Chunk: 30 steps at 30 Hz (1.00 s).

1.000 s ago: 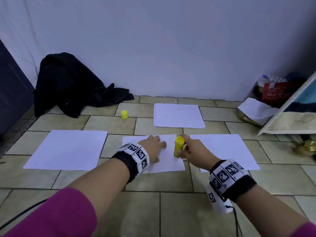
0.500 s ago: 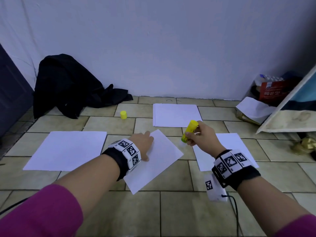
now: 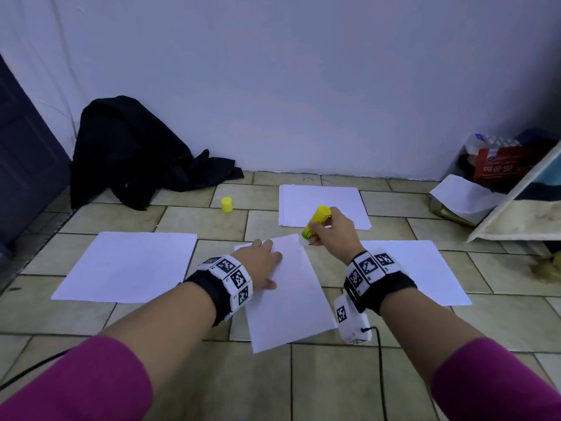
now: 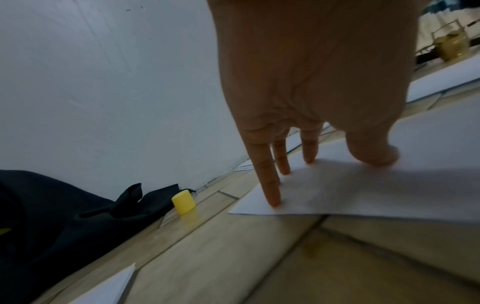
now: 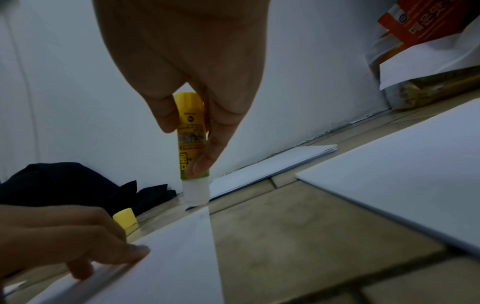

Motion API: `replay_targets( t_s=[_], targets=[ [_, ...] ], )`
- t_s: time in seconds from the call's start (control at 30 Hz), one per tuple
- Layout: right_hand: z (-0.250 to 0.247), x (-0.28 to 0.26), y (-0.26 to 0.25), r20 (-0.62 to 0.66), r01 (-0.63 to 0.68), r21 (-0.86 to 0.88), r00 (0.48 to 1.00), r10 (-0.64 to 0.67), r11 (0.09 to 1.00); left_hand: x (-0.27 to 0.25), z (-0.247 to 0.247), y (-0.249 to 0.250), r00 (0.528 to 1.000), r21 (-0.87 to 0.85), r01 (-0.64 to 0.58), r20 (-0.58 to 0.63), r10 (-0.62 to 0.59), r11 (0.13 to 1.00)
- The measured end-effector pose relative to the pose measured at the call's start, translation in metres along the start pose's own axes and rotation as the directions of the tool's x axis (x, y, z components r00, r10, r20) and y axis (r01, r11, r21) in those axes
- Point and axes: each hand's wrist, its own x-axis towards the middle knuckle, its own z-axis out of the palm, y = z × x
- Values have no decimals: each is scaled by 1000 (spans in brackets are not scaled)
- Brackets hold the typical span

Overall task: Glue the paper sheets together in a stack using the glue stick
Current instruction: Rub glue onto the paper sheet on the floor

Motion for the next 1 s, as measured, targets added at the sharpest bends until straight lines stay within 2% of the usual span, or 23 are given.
replay_targets(
  t_s=[0.17,0.43,0.57,0.73,1.0],
  targets=[
    [19,14,-3,57,17,-87,998,-12,996,0,5,8,997,-35,80,-13,-81,996],
    [19,17,-10,233,86,-286,972,-18,954,2,4,3,997,-31,72,-10,-73,997],
    [3,5,-9,339,149,-372,941,-16,916,3,4,2,998,-31,67,-19,-68,997],
    [-13,-16,-4,479,274,-463,878,-23,843,3,4,1,998,-19,57,-16,-57,998],
    [-43,-51,1,628,366,-462,778,6,808,6,2,-6,999,-14,33,5,-33,999]
  ],
)
